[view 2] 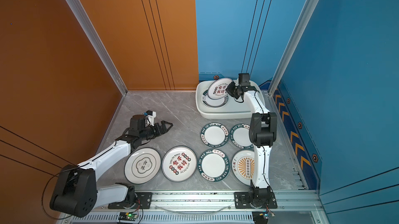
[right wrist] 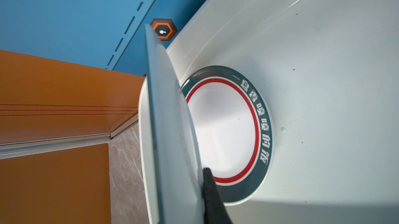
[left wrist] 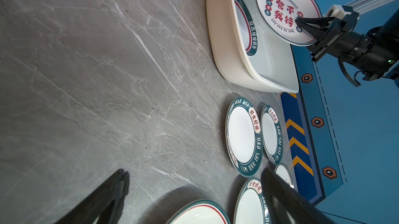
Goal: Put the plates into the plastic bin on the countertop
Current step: 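Lower the red-lettered plate flat onto the stack and open right gripper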
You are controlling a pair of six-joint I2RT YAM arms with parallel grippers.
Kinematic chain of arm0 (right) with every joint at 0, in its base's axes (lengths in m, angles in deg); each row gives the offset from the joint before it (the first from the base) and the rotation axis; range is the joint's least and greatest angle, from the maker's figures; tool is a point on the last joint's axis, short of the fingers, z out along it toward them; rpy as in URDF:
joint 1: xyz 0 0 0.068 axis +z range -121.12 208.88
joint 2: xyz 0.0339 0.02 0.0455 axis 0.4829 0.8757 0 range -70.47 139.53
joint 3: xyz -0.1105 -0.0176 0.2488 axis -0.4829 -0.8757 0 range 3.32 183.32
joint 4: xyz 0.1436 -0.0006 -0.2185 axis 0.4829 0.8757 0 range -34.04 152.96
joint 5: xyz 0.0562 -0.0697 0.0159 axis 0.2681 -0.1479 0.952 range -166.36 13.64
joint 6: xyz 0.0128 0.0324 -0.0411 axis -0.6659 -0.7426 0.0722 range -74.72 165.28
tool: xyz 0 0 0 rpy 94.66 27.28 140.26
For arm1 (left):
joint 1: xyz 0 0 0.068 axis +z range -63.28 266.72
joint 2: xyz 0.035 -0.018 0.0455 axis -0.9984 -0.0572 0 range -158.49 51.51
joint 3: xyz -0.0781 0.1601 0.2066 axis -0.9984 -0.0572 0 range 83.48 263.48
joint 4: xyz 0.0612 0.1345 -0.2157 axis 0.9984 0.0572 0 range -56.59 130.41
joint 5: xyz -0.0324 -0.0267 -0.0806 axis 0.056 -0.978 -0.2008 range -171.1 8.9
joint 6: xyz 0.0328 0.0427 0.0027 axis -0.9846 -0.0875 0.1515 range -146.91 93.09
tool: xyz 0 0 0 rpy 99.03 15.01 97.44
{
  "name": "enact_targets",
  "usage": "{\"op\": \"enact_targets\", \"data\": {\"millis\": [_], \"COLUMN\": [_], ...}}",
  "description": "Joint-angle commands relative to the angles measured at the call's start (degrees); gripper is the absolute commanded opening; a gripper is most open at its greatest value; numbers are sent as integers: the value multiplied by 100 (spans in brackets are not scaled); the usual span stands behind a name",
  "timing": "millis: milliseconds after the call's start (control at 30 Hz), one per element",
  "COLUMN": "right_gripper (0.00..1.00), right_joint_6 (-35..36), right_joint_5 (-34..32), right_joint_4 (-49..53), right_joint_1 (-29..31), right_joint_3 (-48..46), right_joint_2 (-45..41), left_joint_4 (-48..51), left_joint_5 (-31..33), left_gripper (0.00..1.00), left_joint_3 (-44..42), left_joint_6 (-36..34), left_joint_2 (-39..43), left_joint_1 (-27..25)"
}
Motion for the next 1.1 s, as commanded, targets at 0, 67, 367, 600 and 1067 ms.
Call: {"op": "enact_targets", "data": {"millis": [0,67,367,600,1067], "right_gripper": [0,0,0,12,34], "right_joint_6": [102,105,215,437,1269], "right_joint_5": [-218,-277,-391,-470,-1160], "right_joint_4": [314,361,561,839,1490], "right_joint_1": [51,66,101,88,157], "right_joint_3": [319,417,665,741,900], "right_joint_2": [248,413,781,893,740], "left_joint_4": [69,59,-3,-12,-12], "left_joint_5": [-154,-175,-197,-223,-232], "left_gripper": [98,98,98,98,98], "left_joint_3": [-93,-98,-56,-10,12], "left_joint_6": [-175,-188,-171,-191,-171], "left_joint_2": [-51,-81,-208,-367,-419], "left_joint_1": [44,44,35,28,-52]}}
